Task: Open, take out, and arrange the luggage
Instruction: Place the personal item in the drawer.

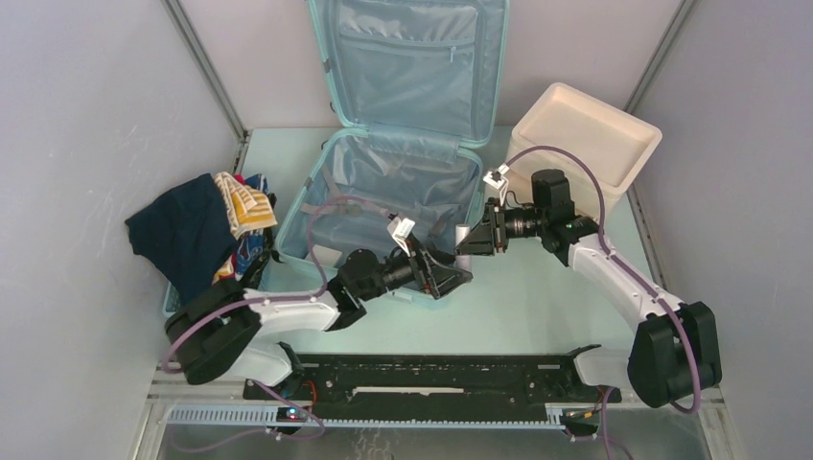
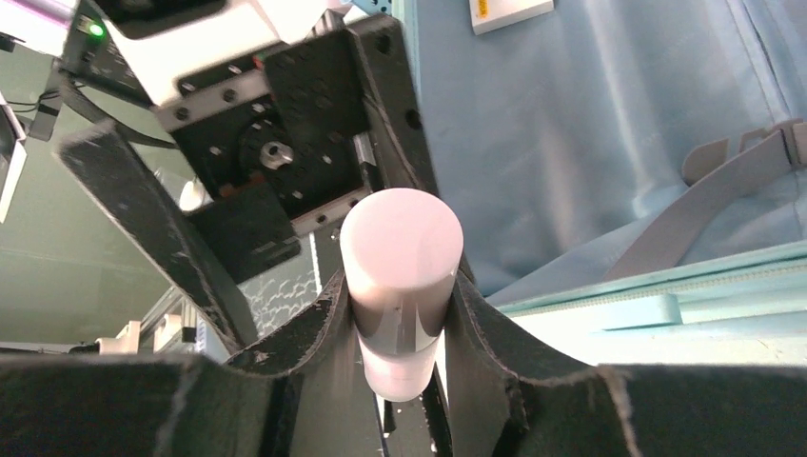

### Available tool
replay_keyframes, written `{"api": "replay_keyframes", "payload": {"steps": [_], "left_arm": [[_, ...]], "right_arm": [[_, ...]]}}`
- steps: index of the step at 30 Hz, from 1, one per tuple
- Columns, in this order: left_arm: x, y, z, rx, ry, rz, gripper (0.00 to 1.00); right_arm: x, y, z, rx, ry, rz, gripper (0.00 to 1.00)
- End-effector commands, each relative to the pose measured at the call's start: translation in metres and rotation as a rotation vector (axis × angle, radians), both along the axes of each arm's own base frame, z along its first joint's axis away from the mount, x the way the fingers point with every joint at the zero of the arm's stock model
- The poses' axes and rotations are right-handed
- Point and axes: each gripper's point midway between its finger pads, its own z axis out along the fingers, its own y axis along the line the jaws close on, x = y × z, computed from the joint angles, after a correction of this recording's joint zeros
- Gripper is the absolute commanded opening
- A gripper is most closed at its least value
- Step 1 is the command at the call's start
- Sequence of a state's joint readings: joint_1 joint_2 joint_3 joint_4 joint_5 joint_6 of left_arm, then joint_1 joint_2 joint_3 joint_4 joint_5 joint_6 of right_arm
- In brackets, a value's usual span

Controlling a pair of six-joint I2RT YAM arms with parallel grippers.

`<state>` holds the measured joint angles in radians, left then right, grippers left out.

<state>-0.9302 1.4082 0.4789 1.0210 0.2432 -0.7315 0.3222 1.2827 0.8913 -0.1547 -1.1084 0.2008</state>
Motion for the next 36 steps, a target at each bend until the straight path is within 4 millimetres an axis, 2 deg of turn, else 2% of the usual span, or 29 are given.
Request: {"api": "replay_keyframes", "payload": {"steps": [1, 8, 14, 19, 23, 33, 36], "left_arm": [[0.007, 0.019, 0.008, 0.104, -0.124, 0.077, 1.0], [0.014, 0.066, -0.005, 0.326, -0.217, 0.217, 1.0], [0.038, 0.123, -0.013, 0.557, -0.326, 0.442, 1.0], [0.058, 0.172, -0.008, 0.627, -0.419, 0.693, 1.0], [0.069, 0.204, -0.021, 0.623, -0.398, 0.858, 1.0], [0.084, 0.208, -0.028, 0.649, -0.324, 0.867, 1.0], [0.089, 0.206, -0.033, 0.686, -0.301, 0.863, 1.0]], "right_arm": [[0.001, -0.007, 0.029, 0.028, -0.132, 0.015, 0.0], [0.003, -0.02, 0.037, 0.019, -0.201, 0.016, 0.0], [-0.005, -0.034, 0.045, 0.012, -0.314, 0.075, 0.0], [0.006, -0.053, 0.046, -0.058, -0.413, 0.009, 0.0], [0.02, -0.073, 0.043, -0.146, -0.473, -0.073, 0.0], [0.049, -0.112, 0.039, -0.296, -0.538, -0.248, 0.0], [0.054, -0.118, 0.037, -0.323, -0.539, -0.274, 0.0]]}}
